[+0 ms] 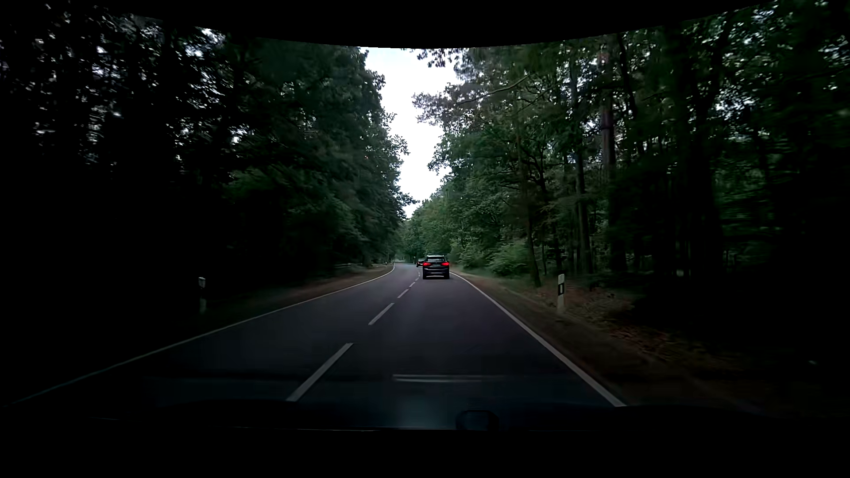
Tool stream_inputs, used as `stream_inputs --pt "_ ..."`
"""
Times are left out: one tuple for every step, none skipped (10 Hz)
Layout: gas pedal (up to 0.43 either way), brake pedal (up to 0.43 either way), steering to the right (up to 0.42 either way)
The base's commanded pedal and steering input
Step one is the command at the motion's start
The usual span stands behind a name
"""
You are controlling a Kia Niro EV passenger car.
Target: Follow the waypoints while adhering to traffic rules and regulations
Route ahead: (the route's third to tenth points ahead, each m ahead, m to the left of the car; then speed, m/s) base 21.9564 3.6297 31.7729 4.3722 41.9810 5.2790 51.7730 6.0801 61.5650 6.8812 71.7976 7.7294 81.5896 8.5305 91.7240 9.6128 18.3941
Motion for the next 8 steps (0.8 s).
stream_inputs --pt "0.000 0.000 -0.003" --pt "0.000 0.000 -0.004" --pt "0.000 0.000 -0.006" --pt "0.000 0.000 -0.006" --pt "0.000 0.000 -0.006" --pt "0.000 0.000 -0.006" --pt "0.000 0.000 -0.008" --pt "0.000 0.000 -0.009"
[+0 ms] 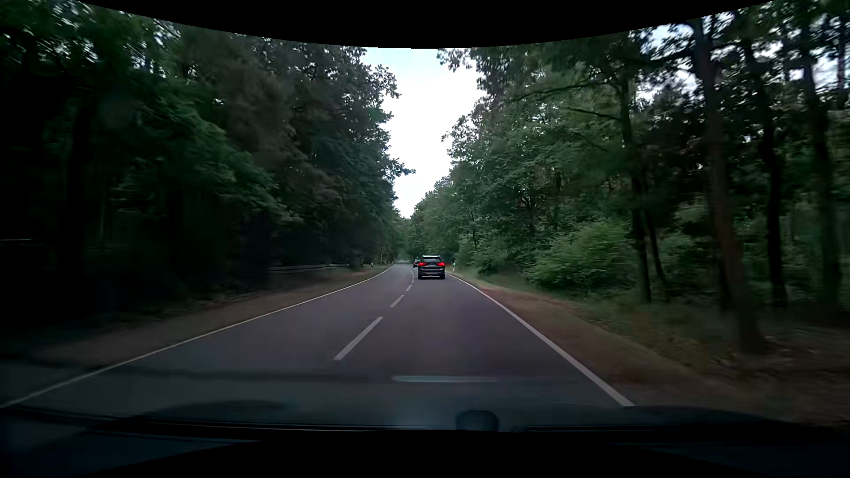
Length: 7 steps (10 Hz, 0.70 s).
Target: Follow the waypoints while adhering to traffic rules and regulations
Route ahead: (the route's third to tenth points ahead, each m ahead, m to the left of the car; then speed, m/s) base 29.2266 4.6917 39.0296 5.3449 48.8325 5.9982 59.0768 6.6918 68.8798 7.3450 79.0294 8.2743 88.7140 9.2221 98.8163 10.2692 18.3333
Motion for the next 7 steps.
stream_inputs --pt "0.000 0.000 -0.009" --pt "0.000 0.000 -0.009" --pt "0.000 0.012 -0.009" --pt "0.000 0.030 -0.009" --pt "0.000 0.098 -0.009" --pt "0.000 0.122 -0.010" --pt "0.000 0.128 -0.010"
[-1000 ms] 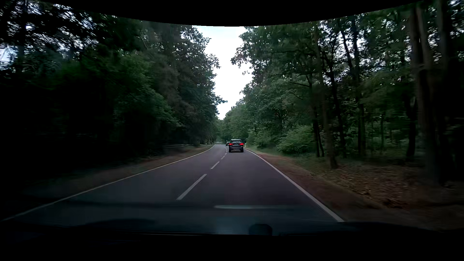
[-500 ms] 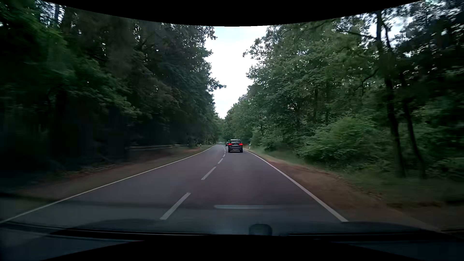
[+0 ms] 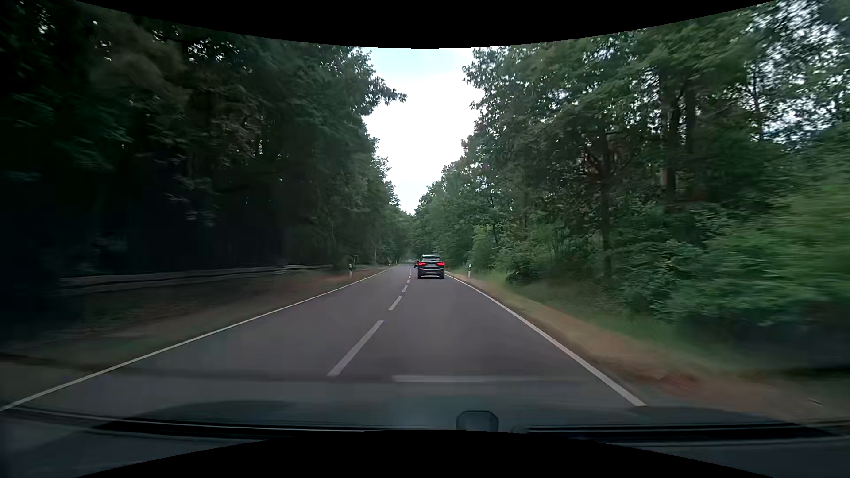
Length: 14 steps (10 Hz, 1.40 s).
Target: Follow the waypoints while adhering to traffic rules and regulations
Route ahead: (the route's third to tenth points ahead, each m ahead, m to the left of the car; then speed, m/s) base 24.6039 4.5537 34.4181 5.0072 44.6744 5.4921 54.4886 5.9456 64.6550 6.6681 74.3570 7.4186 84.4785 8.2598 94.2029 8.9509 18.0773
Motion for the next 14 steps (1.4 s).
stream_inputs --pt "0.000 0.134 -0.011" --pt "0.000 0.128 -0.011" --pt "0.000 0.122 -0.014" --pt "0.000 0.122 -0.018" --pt "0.000 0.122 -0.019" --pt "0.000 0.128 -0.019" --pt "0.000 0.134 -0.020" --pt "0.000 0.134 -0.019" --pt "0.000 0.128 -0.015" --pt "0.000 0.128 -0.012" --pt "0.000 0.116 -0.010" --pt "0.000 0.061 -0.009" --pt "0.000 0.018 -0.010" --pt "0.000 0.000 -0.010"
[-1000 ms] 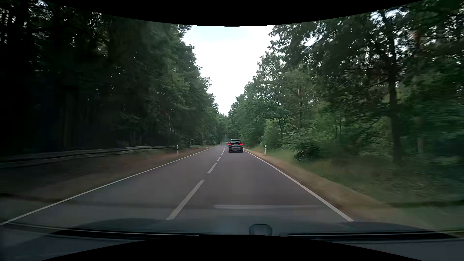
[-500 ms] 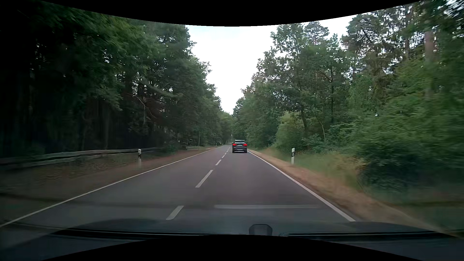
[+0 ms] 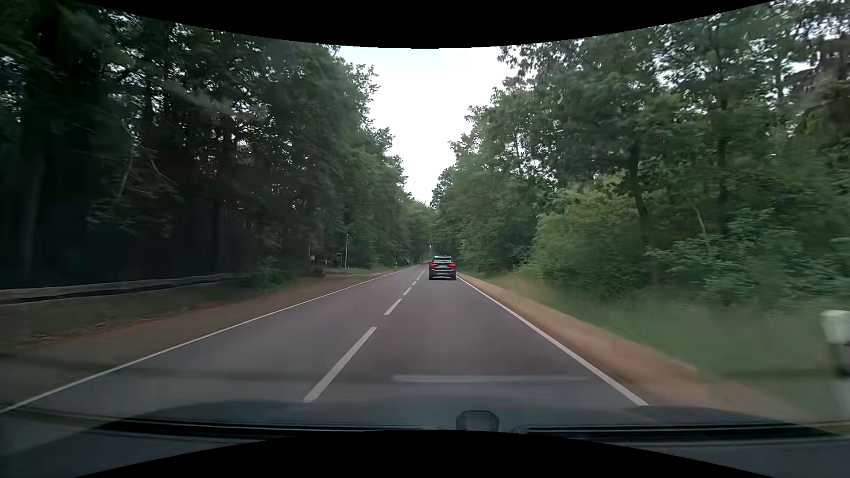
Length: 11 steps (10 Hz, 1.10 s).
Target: Follow the waypoints while adhering to traffic rules and regulations
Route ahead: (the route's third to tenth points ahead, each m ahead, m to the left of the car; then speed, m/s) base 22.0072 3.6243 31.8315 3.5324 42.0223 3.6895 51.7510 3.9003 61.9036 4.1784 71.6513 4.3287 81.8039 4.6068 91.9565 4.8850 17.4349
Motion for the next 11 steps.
stream_inputs --pt "0.000 0.000 -0.010" --pt "0.000 0.000 -0.010" --pt "0.000 0.000 -0.010" --pt "0.000 0.000 -0.010" --pt "0.000 0.000 -0.009" --pt "0.000 0.000 -0.008" --pt "0.000 0.000 -0.008" --pt "0.000 0.000 -0.007" --pt "0.000 0.000 -0.004" --pt "0.000 0.000 0.000" --pt "0.000 0.000 0.000"
